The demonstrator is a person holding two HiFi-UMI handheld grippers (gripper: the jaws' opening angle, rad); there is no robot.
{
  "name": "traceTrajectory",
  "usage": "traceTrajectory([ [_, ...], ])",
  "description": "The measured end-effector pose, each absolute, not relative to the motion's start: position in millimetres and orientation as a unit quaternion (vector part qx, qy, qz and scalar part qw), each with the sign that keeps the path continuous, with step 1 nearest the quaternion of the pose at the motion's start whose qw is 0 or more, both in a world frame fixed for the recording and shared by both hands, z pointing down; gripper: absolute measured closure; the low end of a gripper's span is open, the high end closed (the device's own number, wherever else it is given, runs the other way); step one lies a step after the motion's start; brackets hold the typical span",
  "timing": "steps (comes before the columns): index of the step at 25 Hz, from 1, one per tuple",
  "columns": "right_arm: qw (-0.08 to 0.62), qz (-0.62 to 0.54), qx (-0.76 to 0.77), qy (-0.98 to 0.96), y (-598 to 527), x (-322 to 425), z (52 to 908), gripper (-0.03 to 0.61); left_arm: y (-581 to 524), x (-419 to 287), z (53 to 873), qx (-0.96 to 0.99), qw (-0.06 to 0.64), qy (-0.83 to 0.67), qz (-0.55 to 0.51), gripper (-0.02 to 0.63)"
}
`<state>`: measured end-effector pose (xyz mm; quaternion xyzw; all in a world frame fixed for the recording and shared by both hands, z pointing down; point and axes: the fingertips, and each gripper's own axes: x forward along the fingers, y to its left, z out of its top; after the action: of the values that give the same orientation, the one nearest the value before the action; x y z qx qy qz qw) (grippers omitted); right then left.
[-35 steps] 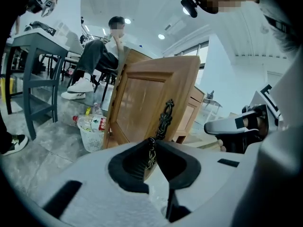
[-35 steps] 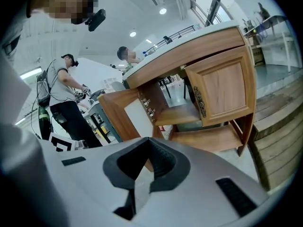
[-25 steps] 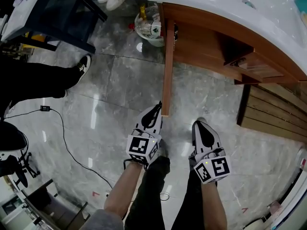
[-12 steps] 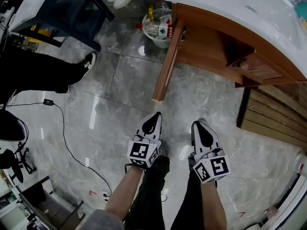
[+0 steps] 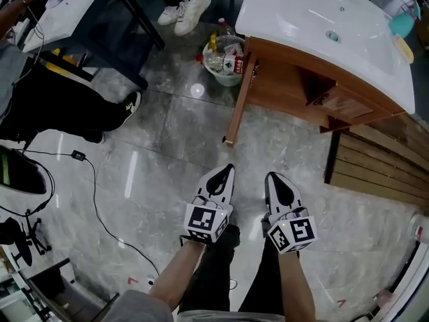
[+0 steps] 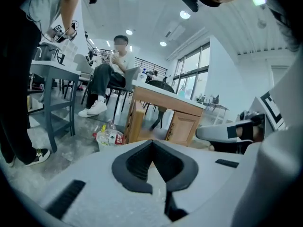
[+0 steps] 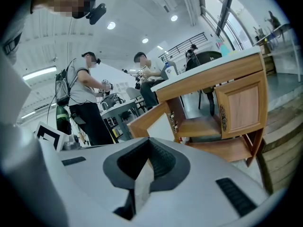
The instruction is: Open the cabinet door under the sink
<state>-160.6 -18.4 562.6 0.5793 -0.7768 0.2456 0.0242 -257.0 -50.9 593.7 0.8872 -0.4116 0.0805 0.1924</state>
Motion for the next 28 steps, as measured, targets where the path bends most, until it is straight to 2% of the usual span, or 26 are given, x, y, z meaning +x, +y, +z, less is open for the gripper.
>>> traceTrajectory([
  [8,0.015,0.207,0.598,-0.774,-5,-167,460,0.569,-38,-245,473,0.910,0.173,-0.374,0.057,0.606],
  [19,-0.001,0.157,0.616,-0.772,22,-129,315,0.569,-12,-196,314,0.932,0.134,-0.334,0.036,0.606],
  [28,-0.026,0.120,0.617,-0.778,39,-88,230,0.569,9,-151,223,0.940,0.094,-0.326,0.027,0.606],
])
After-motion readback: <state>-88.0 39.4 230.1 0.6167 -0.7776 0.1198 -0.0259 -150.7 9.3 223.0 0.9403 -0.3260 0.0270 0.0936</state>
